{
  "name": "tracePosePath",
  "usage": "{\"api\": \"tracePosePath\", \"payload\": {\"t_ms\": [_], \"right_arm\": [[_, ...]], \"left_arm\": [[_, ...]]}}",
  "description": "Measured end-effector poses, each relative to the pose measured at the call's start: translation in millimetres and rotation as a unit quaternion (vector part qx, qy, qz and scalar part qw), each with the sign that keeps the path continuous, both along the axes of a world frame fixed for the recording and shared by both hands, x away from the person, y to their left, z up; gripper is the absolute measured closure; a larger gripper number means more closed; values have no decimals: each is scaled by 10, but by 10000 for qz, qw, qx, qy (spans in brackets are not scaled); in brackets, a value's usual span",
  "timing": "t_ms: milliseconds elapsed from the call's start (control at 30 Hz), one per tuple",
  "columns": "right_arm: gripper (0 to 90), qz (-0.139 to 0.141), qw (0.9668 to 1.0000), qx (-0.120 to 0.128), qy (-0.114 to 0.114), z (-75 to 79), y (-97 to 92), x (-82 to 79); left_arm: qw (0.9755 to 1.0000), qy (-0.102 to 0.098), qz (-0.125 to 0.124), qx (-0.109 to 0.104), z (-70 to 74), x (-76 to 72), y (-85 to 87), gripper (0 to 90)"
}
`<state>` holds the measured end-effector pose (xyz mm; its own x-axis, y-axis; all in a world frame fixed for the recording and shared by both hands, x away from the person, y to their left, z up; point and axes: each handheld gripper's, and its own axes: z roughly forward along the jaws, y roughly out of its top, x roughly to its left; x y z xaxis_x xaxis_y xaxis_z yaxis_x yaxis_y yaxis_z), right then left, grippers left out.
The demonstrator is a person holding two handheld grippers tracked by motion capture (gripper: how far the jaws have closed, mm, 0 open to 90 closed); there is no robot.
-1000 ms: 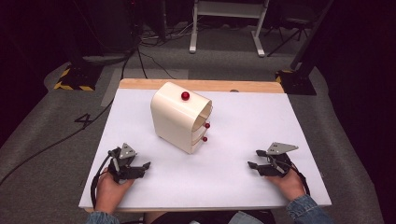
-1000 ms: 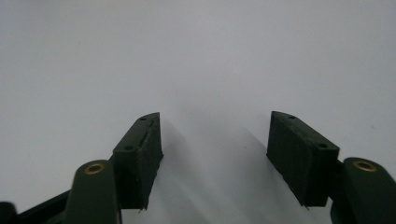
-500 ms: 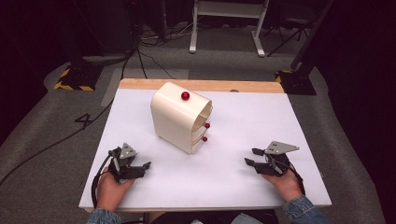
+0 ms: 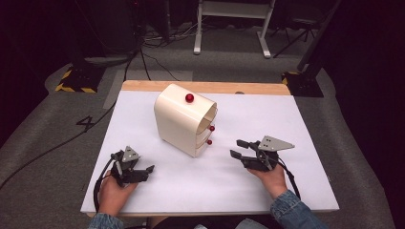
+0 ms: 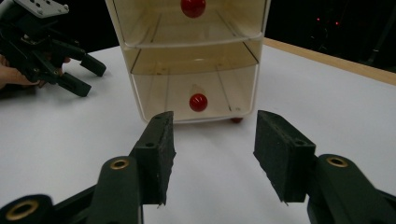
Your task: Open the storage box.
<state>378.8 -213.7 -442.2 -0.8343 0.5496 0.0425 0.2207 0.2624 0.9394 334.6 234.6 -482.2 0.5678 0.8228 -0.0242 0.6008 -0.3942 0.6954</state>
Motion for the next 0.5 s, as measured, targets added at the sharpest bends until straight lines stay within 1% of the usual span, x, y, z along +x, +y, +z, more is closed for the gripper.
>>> {"api": "tracePosePath", "payload": {"t_ms": [33,67,100,133,167,233,267,400,500], "right_arm": [[480,0,10000,0,0,0,0,0],[480,37,10000,-18,-34,2,84,31],[480,37,10000,-18,-34,2,84,31],[486,90,9999,-5,-66,-6,160,67],[486,90,9999,-5,-66,-6,160,67],[493,124,9999,22,-44,-19,229,104],[499,144,9999,-19,-12,-39,294,144],[517,176,9998,-116,-28,-80,380,203],[538,258,9996,-95,-10,-156,481,262]], "left_arm": [[10000,0,0,0,0,0,0,275],[10000,-5,0,0,0,1,0,275],[10000,-5,0,0,0,1,0,275],[10000,-8,-2,0,0,2,0,275],[10000,-8,-2,0,0,2,0,275],[10000,-6,-3,-3,-1,2,0,275],[10000,-3,-3,-5,-1,2,0,275],[10000,-5,-1,-2,-1,2,0,275],[10000,1,2,-11,-1,3,-1,275]]}}
